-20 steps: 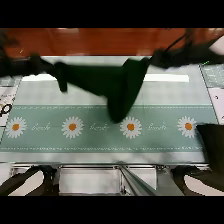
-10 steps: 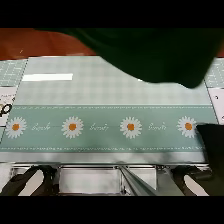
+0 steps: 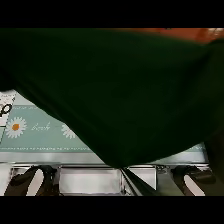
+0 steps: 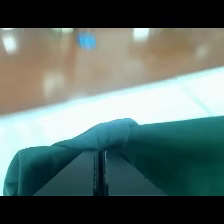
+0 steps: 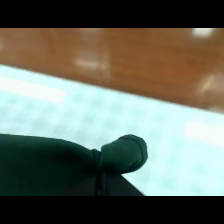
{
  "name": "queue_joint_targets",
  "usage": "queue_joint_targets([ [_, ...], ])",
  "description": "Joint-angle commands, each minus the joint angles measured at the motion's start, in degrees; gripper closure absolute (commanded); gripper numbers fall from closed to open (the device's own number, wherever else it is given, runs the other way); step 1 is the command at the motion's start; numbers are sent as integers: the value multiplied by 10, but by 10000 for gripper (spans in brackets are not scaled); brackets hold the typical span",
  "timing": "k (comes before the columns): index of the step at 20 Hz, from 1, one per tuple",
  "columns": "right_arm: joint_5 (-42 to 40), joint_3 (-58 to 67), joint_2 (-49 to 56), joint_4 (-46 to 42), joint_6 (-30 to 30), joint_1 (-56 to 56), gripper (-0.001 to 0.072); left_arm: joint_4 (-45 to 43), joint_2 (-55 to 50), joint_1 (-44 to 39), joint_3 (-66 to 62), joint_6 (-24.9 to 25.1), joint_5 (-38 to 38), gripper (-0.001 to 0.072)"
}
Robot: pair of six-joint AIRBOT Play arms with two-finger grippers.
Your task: Fold the shirts.
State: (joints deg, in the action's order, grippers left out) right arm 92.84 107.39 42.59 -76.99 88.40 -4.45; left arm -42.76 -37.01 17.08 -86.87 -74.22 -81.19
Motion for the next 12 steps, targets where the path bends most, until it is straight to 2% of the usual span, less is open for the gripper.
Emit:
queue_joint_targets([
  [1,-21,-121,-4,-5,7,0,693,-1,38,-15,205,-4,-15,689],
  [3,-67,-198,16,3,3,0,693,-1,31,-41,333,11,24,688],
  [6,-131,-238,108,7,-6,0,694,-1,-3,-93,478,37,181,689],
  [7,-163,-237,147,12,-7,1,693,-1,-27,-109,503,55,247,688],
  [9,-214,-221,237,30,-7,2,693,-1,-97,-130,514,56,336,688],
  [12,-246,-178,367,86,-3,2,692,-1,-219,-145,487,56,376,688],
])
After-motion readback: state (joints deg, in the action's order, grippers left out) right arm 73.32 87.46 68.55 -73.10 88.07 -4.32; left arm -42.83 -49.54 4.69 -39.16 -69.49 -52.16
